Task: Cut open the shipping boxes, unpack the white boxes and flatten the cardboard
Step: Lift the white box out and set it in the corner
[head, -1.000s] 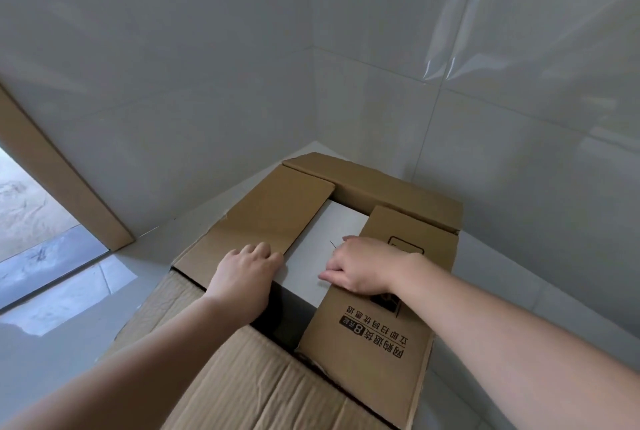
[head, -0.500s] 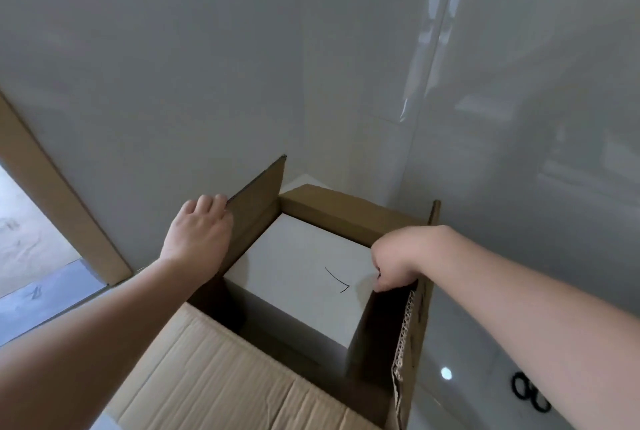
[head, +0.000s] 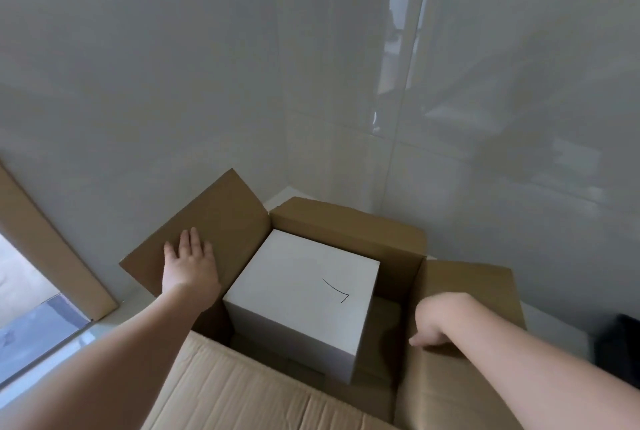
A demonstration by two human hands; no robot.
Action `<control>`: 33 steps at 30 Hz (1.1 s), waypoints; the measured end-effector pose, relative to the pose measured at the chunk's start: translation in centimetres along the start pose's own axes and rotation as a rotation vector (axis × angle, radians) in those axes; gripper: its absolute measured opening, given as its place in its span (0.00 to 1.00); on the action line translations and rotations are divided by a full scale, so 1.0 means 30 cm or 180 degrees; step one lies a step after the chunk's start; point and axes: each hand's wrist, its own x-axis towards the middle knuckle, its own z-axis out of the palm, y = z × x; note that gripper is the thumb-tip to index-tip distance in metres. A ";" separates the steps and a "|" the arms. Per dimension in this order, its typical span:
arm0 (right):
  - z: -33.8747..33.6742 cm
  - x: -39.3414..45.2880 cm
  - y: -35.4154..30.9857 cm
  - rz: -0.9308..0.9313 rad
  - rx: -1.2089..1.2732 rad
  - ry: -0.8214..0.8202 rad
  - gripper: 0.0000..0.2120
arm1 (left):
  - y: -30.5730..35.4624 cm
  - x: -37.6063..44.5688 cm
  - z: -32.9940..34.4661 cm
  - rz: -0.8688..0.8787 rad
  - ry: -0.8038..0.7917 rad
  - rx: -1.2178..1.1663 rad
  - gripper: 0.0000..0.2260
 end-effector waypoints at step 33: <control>0.194 0.273 -0.064 0.0981 0.2245 0.1441 0.43 | 0.013 0.170 0.271 0.0491 -0.0732 -0.2187 0.07</control>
